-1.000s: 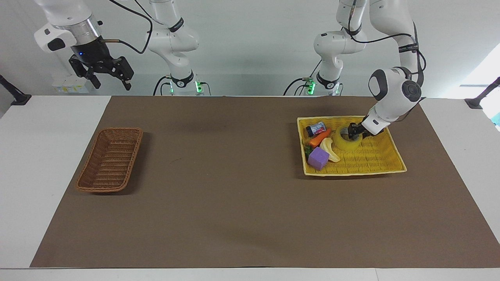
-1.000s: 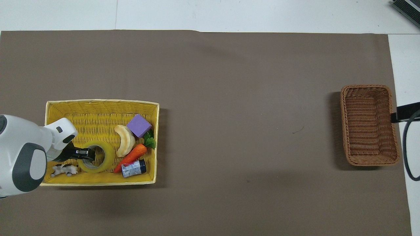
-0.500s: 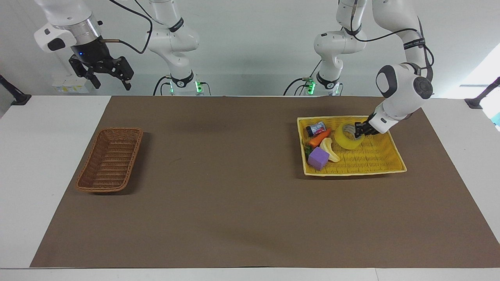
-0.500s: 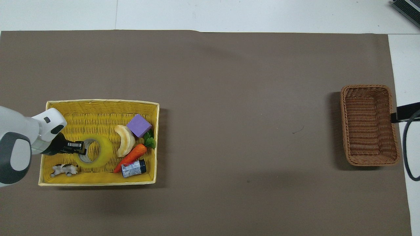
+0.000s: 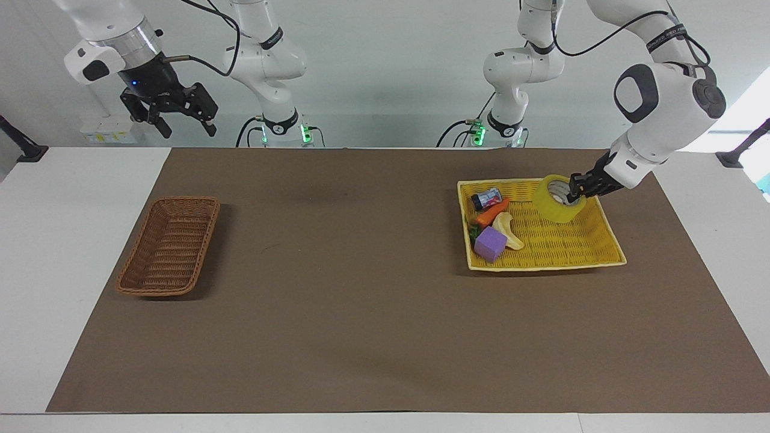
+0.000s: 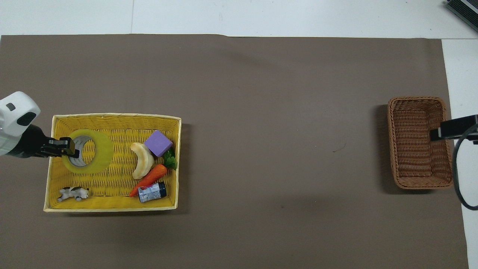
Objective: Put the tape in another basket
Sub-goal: 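Lift the tape with the left gripper while the right gripper approaches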
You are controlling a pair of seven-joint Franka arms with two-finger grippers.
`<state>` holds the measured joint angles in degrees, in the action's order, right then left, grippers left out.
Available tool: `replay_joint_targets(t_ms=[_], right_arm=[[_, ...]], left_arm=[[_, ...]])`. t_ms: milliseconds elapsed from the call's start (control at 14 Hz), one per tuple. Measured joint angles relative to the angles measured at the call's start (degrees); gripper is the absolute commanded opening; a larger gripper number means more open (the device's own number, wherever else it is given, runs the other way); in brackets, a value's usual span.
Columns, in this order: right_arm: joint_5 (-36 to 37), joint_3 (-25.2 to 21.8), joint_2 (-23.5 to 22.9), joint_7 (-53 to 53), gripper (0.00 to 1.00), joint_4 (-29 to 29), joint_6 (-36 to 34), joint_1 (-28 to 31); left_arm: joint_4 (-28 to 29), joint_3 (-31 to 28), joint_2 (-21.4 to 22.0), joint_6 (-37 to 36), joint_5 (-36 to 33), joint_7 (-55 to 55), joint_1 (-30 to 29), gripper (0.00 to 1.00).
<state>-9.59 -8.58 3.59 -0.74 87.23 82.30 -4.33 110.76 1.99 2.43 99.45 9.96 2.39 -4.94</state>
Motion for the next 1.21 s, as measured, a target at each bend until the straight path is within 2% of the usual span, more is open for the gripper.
replay_joint_targets(t_ms=[286,571,786,1000,1214], right_arm=[[-9.8,0.4,0.0,-2.3,1.00,0.2,0.0,-2.3],[-19.1,0.8,0.0,-18.3,1.00,2.0,6.7,-10.2],[-23.1,1.2,0.1,-24.8,1.00,5.9,13.2,-16.6],[-30.5,1.0,0.9,-24.9,1.00,10.6,17.6,-17.2],[-34.9,0.8,2.0,-22.5,1.00,14.7,20.5,-17.3]], left_arm=[[-4.8,3.2,0.9,-5.9,0.1,-4.9,0.1,0.00],[-4.8,9.6,0.9,-5.9,3.0,-15.8,3.1,0.00],[-4.8,10.7,0.9,-2.9,6.4,-25.5,9.7,0.00],[-4.8,10.9,0.9,2.1,9.8,-31.7,15.8,0.00],[-4.7,11.0,0.9,6.2,15.4,-32.5,19.2,0.00]])
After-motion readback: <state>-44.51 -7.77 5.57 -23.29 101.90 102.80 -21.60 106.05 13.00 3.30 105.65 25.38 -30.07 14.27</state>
